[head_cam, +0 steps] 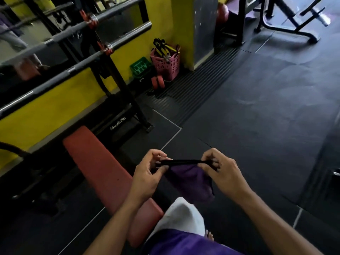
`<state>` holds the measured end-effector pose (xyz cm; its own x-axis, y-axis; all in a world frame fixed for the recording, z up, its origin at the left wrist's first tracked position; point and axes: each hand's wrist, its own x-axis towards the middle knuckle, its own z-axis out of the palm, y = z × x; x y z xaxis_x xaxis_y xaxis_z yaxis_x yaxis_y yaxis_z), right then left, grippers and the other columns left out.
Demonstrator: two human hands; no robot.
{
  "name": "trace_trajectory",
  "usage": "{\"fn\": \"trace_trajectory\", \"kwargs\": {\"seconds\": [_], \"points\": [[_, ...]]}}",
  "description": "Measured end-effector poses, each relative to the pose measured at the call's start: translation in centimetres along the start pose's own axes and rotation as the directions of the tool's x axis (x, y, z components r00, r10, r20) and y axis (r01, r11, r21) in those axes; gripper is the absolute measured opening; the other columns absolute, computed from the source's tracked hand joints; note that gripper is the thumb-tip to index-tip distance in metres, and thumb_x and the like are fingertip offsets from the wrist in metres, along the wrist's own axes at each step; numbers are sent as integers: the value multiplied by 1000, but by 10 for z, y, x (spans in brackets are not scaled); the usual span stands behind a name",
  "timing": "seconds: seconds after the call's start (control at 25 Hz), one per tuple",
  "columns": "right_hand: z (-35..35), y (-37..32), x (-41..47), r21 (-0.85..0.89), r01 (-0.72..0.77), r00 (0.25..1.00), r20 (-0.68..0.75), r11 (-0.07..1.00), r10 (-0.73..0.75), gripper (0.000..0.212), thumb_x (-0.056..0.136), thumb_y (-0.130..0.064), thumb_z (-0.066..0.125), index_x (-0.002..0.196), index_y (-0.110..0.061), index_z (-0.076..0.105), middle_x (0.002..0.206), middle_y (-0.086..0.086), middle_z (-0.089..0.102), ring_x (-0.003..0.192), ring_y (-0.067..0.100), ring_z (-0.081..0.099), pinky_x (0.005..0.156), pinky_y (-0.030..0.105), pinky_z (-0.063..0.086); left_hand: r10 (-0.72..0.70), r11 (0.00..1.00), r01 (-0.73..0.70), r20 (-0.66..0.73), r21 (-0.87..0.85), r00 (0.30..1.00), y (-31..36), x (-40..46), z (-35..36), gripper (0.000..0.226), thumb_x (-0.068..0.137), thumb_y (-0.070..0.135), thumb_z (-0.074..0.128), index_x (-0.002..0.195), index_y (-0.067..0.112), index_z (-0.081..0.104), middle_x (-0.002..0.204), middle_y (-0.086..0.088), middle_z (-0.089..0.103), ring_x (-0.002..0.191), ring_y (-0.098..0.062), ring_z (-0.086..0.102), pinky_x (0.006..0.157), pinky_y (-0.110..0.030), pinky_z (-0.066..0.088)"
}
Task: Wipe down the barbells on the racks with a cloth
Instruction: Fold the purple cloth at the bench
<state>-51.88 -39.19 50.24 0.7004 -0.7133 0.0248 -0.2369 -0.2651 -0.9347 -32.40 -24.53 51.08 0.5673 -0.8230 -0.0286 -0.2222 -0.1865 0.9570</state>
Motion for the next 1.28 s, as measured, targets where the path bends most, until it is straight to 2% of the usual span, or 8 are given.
{"fn": "trace_trajectory", "kwargs": {"seconds": [0.24, 0.4, 0.6, 0.76, 0.88, 1.04, 1.16, 1.28], "points": [[-19, -15, 109, 41, 12, 999, 52, 999, -14, 18, 87, -12, 78, 89, -22, 63, 82, -4, 68, 74, 8, 65, 72, 23, 52, -245, 938, 316, 380, -139, 892, -19, 96, 12, 33, 94, 19, 69, 126, 16, 64, 120, 4, 73, 114, -12, 66, 97, -25, 48], [-21, -31, 205, 155, -108, 989, 115, 982, 91, 27, 84, -19, 81, 106, -24, 65, 98, -3, 73, 91, 8, 69, 84, 23, 56, -295, 884, 356, 227, -302, 928, -18, 159, 3, 27, 100, 21, 57, 123, 12, 67, 119, -2, 74, 110, -13, 67, 89, -21, 51], [-13, 5, 271, 39, -503, 726, 560, 863, 399, 49, 85, -55, 71, 108, -11, 72, 108, 6, 77, 104, 19, 71, 104, 41, 51, -352, 844, 400, 195, -357, 916, 1, 239, -24, 22, 105, 25, 48, 119, 21, 65, 114, 6, 75, 103, -6, 71, 78, -18, 54], [14, 0, 325, 349, -487, 852, 390, 801, 349, 33, 97, -36, 59, 108, -8, 72, 105, 15, 76, 96, 27, 73, 91, 45, 56, -314, 860, 395, 274, -323, 909, -5, 293, -55, 39, 101, 29, 61, 135, 42, 48, 132, 18, 65, 111, 4, 64, 81, -20, 53], [15, -4, 385, 483, -443, 882, 387, 755, 270, 29, 101, -26, 56, 119, -6, 67, 115, 17, 73, 107, 30, 70, 97, 47, 54, -306, 861, 425, 383, -279, 872, -24, 324, -57, 54, 95, 0, 65, 134, 30, 43, 113, 16, 74, 108, 1, 66, 90, -21, 52], [4, 22, 457, 288, -328, 826, 549, 900, 126, 56, 87, -22, 80, 137, -22, 55, 130, 3, 68, 122, 21, 64, 101, 40, 52, -303, 781, 330, 141, -531, 943, -35, 382, -53, 65, 90, 8, 70, 145, 29, 43, 138, -7, 63, 131, -28, 57, 113, -54, 41], [0, 40, 515, 173, -297, 745, 657, 939, 115, 84, 80, -16, 86, 148, -34, 41, 139, -9, 61, 129, 13, 58, 106, 38, 49, -342, 770, 290, 16, -569, 940, -30, 439, -55, 61, 99, 3, 57, 144, 41, 43, 137, -4, 63, 128, -26, 59, 107, -50, 48], [8, 33, 582, 329, -397, 784, 608, 857, 130, 69, 80, 2, 78, 139, -22, 52, 133, 6, 66, 124, 27, 62, 97, 45, 55, -385, 768, 271, -81, -580, 919, -26, 492, -70, 73, 91, 14, 72, 148, 44, 38, 131, -8, 66, 123, -23, 62, 104, -41, 49]]}}
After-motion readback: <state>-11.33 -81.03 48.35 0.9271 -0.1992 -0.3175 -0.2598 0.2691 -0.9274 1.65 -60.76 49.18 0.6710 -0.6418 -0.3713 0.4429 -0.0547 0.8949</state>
